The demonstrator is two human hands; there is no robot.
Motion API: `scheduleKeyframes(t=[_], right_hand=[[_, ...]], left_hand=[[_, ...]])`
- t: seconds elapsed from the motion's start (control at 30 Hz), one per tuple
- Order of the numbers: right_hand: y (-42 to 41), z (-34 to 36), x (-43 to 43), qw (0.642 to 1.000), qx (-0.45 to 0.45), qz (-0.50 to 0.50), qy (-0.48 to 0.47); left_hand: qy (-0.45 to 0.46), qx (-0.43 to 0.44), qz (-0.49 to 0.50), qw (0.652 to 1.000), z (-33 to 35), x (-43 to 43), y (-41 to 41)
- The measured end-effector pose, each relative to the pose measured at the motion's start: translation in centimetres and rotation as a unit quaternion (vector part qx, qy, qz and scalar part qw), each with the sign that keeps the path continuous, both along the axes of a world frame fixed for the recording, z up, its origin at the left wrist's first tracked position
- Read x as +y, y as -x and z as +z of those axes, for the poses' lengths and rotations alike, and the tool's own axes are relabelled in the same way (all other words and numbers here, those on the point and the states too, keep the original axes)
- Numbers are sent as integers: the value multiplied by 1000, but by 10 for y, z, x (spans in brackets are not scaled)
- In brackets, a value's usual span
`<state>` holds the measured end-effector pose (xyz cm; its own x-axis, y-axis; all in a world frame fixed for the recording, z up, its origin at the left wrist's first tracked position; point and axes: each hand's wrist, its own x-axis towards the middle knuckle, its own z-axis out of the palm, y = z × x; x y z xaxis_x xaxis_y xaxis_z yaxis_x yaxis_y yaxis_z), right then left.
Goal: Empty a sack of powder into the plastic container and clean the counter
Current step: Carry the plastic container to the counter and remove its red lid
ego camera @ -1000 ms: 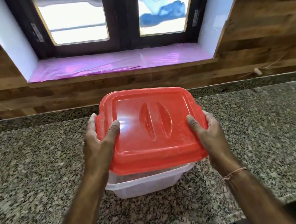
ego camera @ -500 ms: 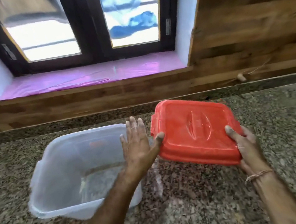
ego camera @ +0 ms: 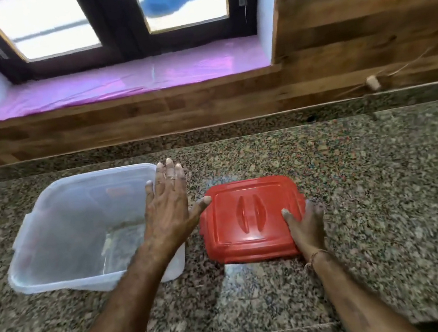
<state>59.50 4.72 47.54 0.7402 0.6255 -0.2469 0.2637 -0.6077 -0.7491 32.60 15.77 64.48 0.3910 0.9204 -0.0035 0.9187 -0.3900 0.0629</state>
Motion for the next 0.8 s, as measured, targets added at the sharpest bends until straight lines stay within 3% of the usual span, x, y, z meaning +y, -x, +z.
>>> scheduleKeyframes(t=[0.23, 0.43, 0.6, 0.8], right_hand=[[17, -6, -3, 990, -106, 63, 72], [19, 12, 0, 991, -98, 61, 70], [46, 67, 9, 992, -72, 78, -67], [127, 165, 48, 949, -108, 149, -256]], left_hand=[[-8, -3, 3, 1000, 1, -1, 0], [-1, -20, 7, 1000, 3, -1, 0], [5, -122, 28, 992, 16, -8, 13], [-27, -120, 88, 989, 38, -16, 90]])
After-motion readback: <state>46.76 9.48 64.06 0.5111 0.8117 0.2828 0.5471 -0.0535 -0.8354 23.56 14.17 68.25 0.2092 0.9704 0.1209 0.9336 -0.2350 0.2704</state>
